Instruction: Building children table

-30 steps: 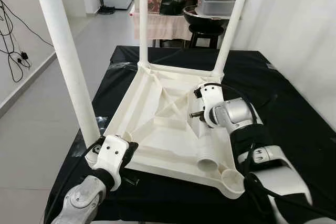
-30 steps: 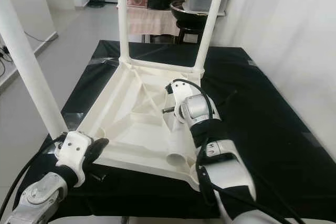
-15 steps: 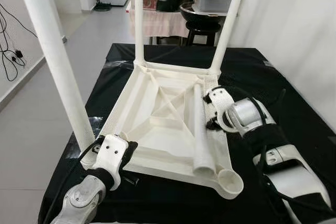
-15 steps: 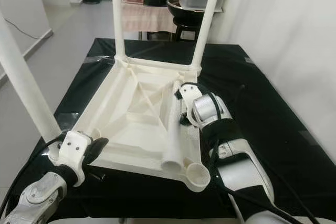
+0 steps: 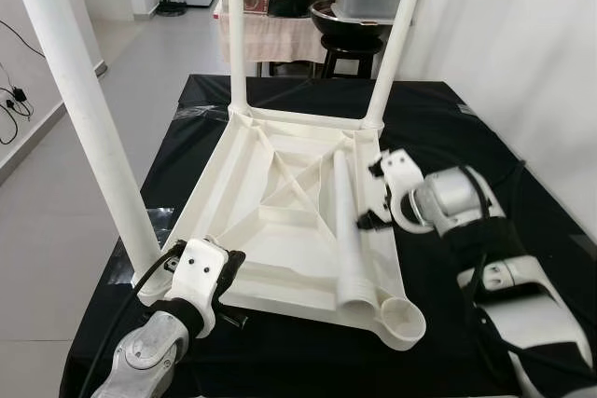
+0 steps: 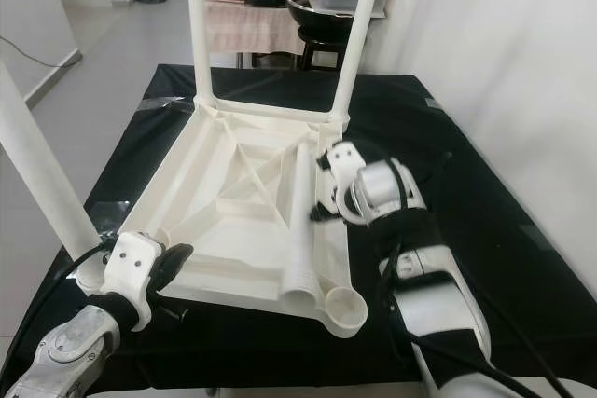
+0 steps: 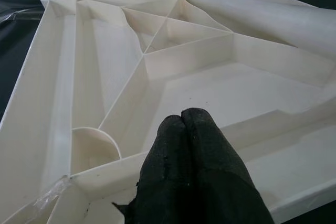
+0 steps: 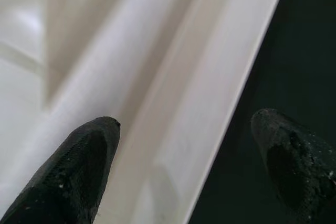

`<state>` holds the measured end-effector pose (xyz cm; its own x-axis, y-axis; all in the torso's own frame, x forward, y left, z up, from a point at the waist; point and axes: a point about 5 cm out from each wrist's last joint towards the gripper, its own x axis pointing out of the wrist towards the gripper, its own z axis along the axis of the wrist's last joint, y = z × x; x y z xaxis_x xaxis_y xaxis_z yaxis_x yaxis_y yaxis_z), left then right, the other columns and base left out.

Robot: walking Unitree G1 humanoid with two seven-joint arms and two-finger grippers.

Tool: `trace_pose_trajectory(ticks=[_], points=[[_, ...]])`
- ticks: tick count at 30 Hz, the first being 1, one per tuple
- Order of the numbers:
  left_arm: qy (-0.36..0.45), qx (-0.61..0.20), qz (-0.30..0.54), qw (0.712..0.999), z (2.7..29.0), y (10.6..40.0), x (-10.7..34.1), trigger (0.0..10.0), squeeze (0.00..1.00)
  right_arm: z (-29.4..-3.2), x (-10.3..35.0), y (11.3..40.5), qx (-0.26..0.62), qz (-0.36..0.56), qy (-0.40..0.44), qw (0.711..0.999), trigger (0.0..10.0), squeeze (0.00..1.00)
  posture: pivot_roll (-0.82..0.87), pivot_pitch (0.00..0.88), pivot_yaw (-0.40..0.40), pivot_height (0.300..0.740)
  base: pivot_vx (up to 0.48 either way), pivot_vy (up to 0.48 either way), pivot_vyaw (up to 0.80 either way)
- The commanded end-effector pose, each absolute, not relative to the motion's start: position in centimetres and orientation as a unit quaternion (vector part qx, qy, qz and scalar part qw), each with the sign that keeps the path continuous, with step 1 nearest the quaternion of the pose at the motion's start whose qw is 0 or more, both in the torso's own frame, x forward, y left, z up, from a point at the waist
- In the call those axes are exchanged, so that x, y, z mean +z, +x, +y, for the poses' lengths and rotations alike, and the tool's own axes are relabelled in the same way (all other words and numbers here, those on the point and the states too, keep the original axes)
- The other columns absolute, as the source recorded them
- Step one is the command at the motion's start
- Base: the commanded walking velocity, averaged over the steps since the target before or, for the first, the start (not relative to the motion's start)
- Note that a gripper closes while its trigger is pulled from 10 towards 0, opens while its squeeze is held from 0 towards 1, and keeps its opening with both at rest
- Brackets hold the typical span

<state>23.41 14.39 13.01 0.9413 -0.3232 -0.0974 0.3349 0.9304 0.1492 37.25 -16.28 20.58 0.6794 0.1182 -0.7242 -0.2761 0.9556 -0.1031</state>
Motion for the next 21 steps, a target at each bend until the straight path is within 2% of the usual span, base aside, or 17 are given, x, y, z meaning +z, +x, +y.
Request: trace_pose_trajectory(ticks=[1, 2, 8, 10, 11, 13, 15, 17, 21], points=[[0.078, -0.169, 0.038, 0.982, 14.3, 23.3, 13.0, 10.0, 0.00, -16.1, 21.3, 37.0, 0.126, 0.388, -0.087, 0.909, 10.0, 0.69, -0.12, 0.000, -0.099, 0.740, 0.000, 0.000, 0.00], [0.077, -0.169, 0.038, 0.982, 14.3, 23.3, 12.9, 10.0, 0.00, -15.8, 22.0, 36.6, 0.138, 0.400, -0.080, 0.903, 10.0, 0.01, -0.12, 0.000, -0.101, 0.740, 0.000, 0.000, 0.00], [0.076, -0.170, 0.039, 0.982, 14.2, 23.3, 12.9, 10.0, 0.00, -15.6, 23.8, 35.5, 0.157, 0.423, -0.074, 0.890, 10.0, 0.00, -0.13, 0.000, -0.101, 0.740, 0.000, 0.000, 0.00], [0.075, -0.171, 0.040, 0.982, 14.1, 23.3, 12.8, 10.0, 0.00, -15.0, 23.0, 34.2, 0.182, 0.455, -0.086, 0.867, 10.0, 0.00, -0.13, 0.000, -0.103, 0.740, 0.000, 0.000, 0.00], [0.075, -0.171, 0.040, 0.982, 14.1, 23.3, 12.8, 10.0, 0.00, -15.0, 23.0, 34.2, 0.182, 0.455, -0.086, 0.867, 10.0, 0.00, -0.13, 0.000, -0.103, 0.740, 0.000, 0.000, 0.00], [0.075, -0.171, 0.041, 0.982, 14.1, 23.4, 12.7, 10.0, 0.00, -14.2, 20.8, 33.3, 0.200, 0.486, -0.089, 0.846, 10.0, 0.00, -0.13, 0.000, -0.108, 0.740, 0.000, 0.000, 0.00], [0.075, -0.171, 0.041, 0.982, 14.1, 23.4, 12.7, 10.0, 0.00, -14.2, 20.8, 33.3, 0.200, 0.486, -0.089, 0.846, 10.0, 0.00, -0.13, 0.000, -0.108, 0.740, 0.000, 0.000, 0.00], [0.074, -0.171, 0.041, 0.982, 14.0, 23.4, 12.7, 10.0, 0.00, -14.0, 18.8, 32.7, 0.199, 0.511, -0.088, 0.831, 10.0, 0.00, -0.13, 0.000, -0.110, 0.740, 0.000, 0.000, 0.00], [0.074, -0.171, 0.041, 0.982, 14.0, 23.3, 12.7, 10.0, 0.00, -14.2, 17.4, 32.3, 0.188, 0.529, -0.097, 0.822, 10.0, 0.00, -0.13, 0.000, -0.114, 0.740, 0.000, 0.000, 0.00]])
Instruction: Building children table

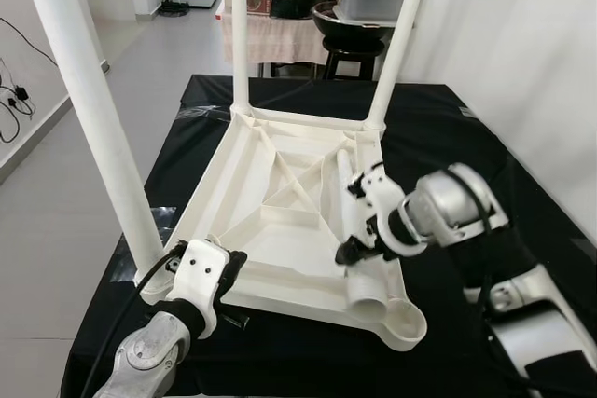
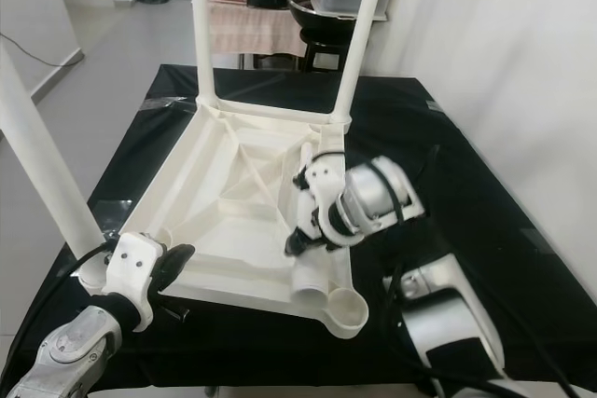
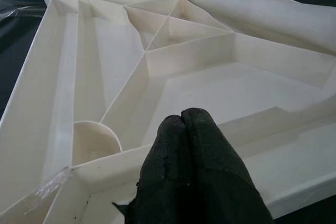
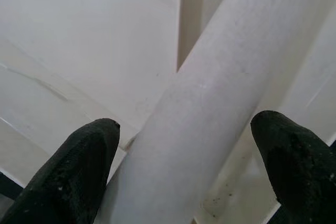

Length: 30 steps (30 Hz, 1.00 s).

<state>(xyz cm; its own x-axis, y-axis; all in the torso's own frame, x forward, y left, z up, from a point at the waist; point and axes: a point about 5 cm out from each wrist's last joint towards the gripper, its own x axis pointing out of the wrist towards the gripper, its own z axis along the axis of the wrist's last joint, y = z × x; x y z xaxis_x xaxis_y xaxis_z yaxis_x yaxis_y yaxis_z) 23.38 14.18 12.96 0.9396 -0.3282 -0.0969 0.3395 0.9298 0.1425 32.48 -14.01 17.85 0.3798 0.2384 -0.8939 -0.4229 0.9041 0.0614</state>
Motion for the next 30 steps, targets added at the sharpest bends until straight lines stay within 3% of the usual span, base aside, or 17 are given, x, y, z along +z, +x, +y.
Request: trace_pose_trajectory(ticks=[1, 9, 10, 24, 26, 27, 30], points=[[0.074, -0.171, 0.041, 0.982, 14.0, 23.3, 12.7, 10.0, 0.00, -14.3, 16.9, 32.1, 0.186, 0.536, -0.100, 0.817, 10.0, 0.00, -0.13, 0.000, -0.113, 0.740, 0.000, 0.000, 0.00], [0.073, -0.171, 0.041, 0.982, 14.0, 23.3, 12.7, 10.0, 0.00, -14.5, 15.7, 31.9, 0.165, 0.548, -0.097, 0.815, 10.0, 0.00, -0.13, 0.000, -0.109, 0.740, 0.000, 0.000, 0.00], [0.073, -0.170, 0.041, 0.982, 14.0, 23.3, 12.7, 10.0, 0.00, -14.8, 15.5, 32.3, 0.150, 0.543, -0.097, 0.821, 0.0, 0.00, -0.13, 0.000, -0.109, 0.740, 0.000, 0.000, 0.00], [0.077, -0.169, 0.040, 0.982, 14.2, 23.4, 12.9, 10.0, 0.00, -15.0, 15.4, 32.9, 0.137, 0.522, -0.080, 0.838, 0.0, 0.00, -0.12, 0.000, -0.101, 0.740, 0.000, 0.000, 0.00], [0.078, -0.170, 0.039, 0.982, 14.2, 23.4, 12.9, 10.0, 0.00, -15.0, 15.6, 33.1, 0.137, 0.512, -0.071, 0.845, 0.0, 0.00, -0.12, 0.000, -0.099, 0.740, 0.000, 0.000, 0.00], [0.081, -0.170, 0.033, 0.982, 14.4, 23.6, 13.2, 10.0, 0.00, -14.9, 16.7, 34.1, 0.140, 0.475, -0.031, 0.868, 0.0, 0.00, -0.11, 0.000, -0.088, 0.740, 0.000, 0.000, 0.00], [0.084, -0.170, 0.028, 0.982, 14.5, 23.8, 13.4, 10.0, 0.00, -15.0, 17.6, 34.6, 0.148, 0.452, -0.005, 0.880, 0.0, 0.00, -0.11, 0.000, -0.079, 0.740, 0.000, 0.000, 0.00]])
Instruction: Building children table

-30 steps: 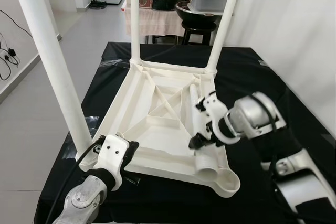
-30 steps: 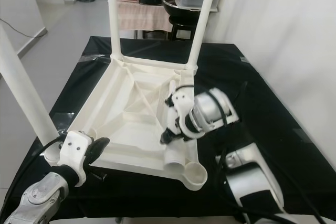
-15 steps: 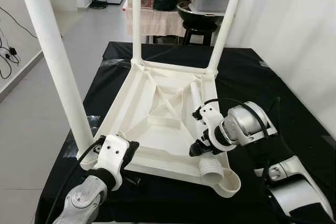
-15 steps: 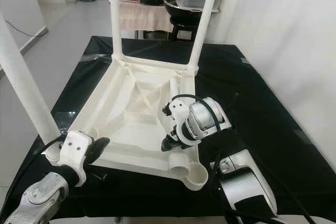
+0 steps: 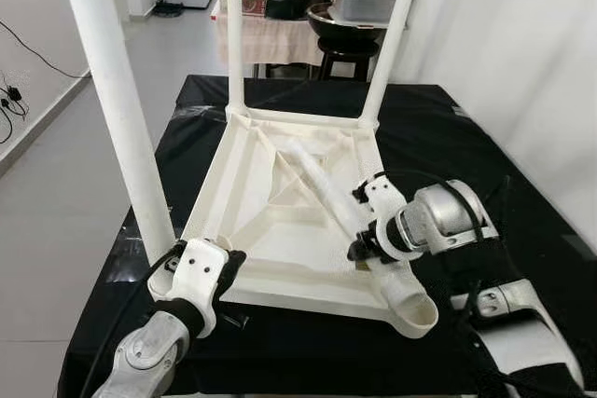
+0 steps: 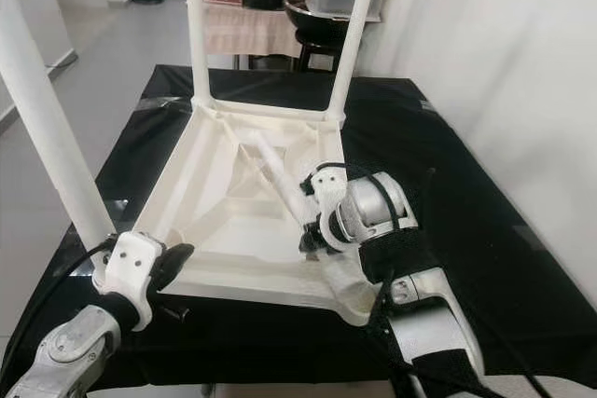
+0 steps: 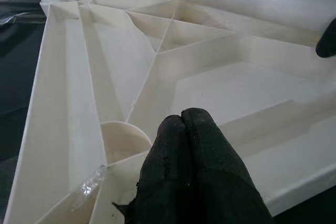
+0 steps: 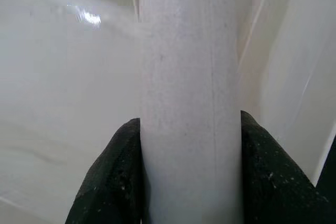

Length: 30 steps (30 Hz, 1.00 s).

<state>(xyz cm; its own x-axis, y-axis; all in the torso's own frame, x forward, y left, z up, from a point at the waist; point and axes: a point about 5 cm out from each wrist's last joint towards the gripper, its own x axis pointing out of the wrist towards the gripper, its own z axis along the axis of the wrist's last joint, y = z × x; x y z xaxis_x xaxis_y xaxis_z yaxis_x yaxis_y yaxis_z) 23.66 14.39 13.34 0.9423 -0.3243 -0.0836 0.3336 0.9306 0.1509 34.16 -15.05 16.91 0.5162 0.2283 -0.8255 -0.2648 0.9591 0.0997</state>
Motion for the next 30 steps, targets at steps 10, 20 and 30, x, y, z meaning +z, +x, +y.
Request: trace_pose_trajectory(ticks=[10, 20, 30], points=[[0.105, -0.169, 0.012, 0.980, 15.2, 25.1, 14.4, 10.0, 0.00, -15.1, 20.4, 36.2, 0.177, 0.337, 0.113, 0.918, 0.0, 0.00, -0.10, 0.000, -0.045, 0.740, 0.000, 0.000, 0.00], [0.078, -0.184, -0.019, 0.980, 15.5, 28.1, 16.1, 10.0, 0.00, -13.6, 24.3, 36.0, 0.124, -0.027, 0.056, 0.990, 10.0, 0.00, -0.09, 0.000, -0.009, 0.740, 0.000, 0.000, 0.00], [0.065, -0.340, -0.022, 0.938, 11.7, 27.2, 15.9, 10.0, 0.00, -10.1, 23.9, 33.9, 0.284, -0.094, 0.102, 0.949, 10.0, 0.00, -0.09, 0.000, 0.014, 0.740, 0.000, -0.423, 0.00]])
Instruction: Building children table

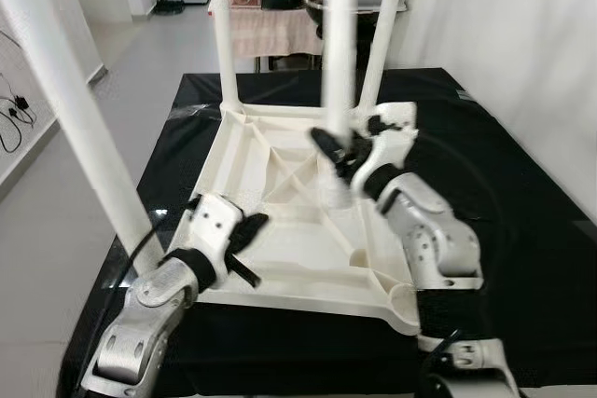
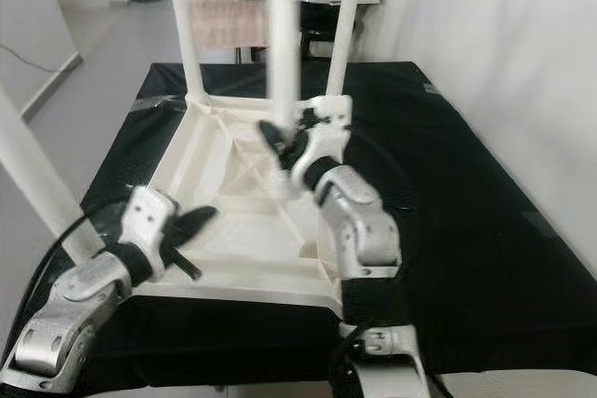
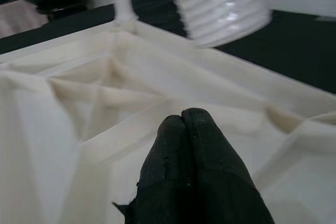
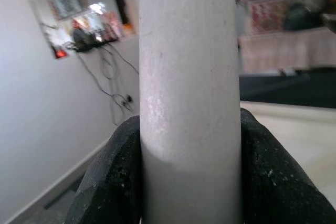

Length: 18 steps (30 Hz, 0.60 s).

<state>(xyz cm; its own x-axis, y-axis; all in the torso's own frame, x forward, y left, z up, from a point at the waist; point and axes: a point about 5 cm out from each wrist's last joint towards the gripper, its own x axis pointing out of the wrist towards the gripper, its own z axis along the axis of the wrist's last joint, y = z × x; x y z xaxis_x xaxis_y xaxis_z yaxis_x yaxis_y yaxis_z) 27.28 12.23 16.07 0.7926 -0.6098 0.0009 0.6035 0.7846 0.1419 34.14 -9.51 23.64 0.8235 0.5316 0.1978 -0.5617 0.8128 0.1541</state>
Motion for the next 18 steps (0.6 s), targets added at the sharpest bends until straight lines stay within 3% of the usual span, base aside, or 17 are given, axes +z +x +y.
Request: trace_pose_trajectory(ticks=[1, 8, 11, 13, 15, 16, 18], points=[[0.070, -0.354, -0.022, 0.933, 11.5, 27.2, 16.0, 10.0, 0.00, -9.9, 23.7, 33.8, 0.286, -0.100, 0.099, 0.948, 10.0, 0.00, -0.09, 0.000, 0.014, 0.740, 0.000, -0.469, 0.00], [0.099, -0.382, -0.023, 0.918, 11.1, 27.2, 16.1, 10.0, 0.00, -9.1, 22.9, 33.7, 0.297, -0.109, 0.071, 0.946, 10.0, 0.00, -0.09, 0.000, 0.014, 0.740, 0.000, -0.469, 0.00], [0.147, -0.381, -0.025, 0.912, 11.3, 27.5, 16.3, 10.0, 0.00, -9.2, 22.5, 33.6, 0.313, -0.108, 0.048, 0.942, 10.0, 0.00, -0.08, 0.000, 0.012, 0.740, 0.000, -0.469, 0.00], [0.250, -0.366, -0.021, 0.896, 11.8, 27.9, 15.9, 10.0, 0.00, -9.5, 22.2, 33.8, 0.312, -0.103, 0.028, 0.944, 10.0, 0.00, -0.08, 0.000, 0.012, 0.740, 0.000, -0.334, 0.00], [0.367, -0.371, 0.002, 0.853, 12.7, 28.0, 14.9, 10.0, 0.00, -9.9, 22.0, 34.0, 0.309, -0.099, 0.015, 0.946, 10.0, 0.00, -0.08, 0.000, 0.011, 0.740, 0.000, 0.000, 0.00], [0.367, -0.371, 0.002, 0.853, 12.7, 28.0, 14.9, 10.0, 0.00, -9.9, 22.0, 34.0, 0.309, -0.099, 0.015, 0.946, 10.0, 0.00, -0.08, 0.000, 0.011, 0.740, 0.000, 0.000, 0.00], [0.438, -0.393, 0.055, 0.807, 14.4, 27.7, 14.3, 10.0, 0.00, -10.4, 21.9, 34.2, 0.306, -0.097, 0.010, 0.947, 10.0, 0.00, -0.09, 0.000, 0.011, 0.740, 0.000, 0.000, 0.00]])
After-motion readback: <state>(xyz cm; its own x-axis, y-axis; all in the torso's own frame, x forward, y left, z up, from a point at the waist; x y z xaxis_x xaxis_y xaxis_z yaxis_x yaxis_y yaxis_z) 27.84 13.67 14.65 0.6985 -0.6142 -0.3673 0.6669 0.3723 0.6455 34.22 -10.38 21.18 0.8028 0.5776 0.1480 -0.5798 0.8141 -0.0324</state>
